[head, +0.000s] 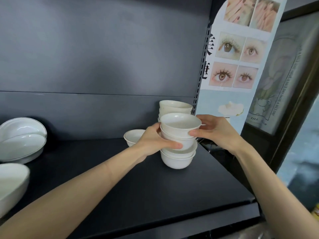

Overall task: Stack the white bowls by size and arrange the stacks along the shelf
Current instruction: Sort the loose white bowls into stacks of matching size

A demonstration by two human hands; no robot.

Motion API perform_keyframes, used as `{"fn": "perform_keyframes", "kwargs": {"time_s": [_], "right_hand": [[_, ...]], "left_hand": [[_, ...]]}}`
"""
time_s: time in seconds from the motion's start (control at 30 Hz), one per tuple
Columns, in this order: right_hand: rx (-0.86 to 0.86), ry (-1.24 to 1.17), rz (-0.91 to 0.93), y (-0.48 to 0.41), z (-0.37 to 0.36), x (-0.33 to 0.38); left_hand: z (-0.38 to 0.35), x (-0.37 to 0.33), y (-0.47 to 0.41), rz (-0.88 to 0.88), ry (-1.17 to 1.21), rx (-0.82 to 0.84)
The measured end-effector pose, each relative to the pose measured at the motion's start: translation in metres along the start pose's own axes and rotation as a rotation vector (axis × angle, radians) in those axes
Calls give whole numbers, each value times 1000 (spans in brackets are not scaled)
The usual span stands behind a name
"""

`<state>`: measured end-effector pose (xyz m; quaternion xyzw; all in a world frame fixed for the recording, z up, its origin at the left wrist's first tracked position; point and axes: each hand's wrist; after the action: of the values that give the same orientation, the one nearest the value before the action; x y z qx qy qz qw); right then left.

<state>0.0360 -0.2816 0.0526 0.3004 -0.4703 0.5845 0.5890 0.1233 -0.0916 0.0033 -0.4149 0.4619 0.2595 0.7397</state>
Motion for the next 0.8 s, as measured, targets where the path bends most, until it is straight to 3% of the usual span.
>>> {"fn": "perform_keyframes", "kwargs": {"time_s": [0.47, 0.8], "right_hand": [[20, -44, -58, -5, 0, -33], [15, -135, -150, -8, -5, -46]], "left_hand": [[-6, 29, 1, 15, -11, 92], [-8, 33, 0, -24, -6, 62]]}}
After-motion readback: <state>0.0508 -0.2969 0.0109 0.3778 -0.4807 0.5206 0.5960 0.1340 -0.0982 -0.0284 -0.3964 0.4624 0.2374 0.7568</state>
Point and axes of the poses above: each hand's wrist, its own y-axis away from the middle knuckle, its own z-axis out of the back of the hand, x = y × z, and after that the axes turned 11 degrees about -z, right-handed
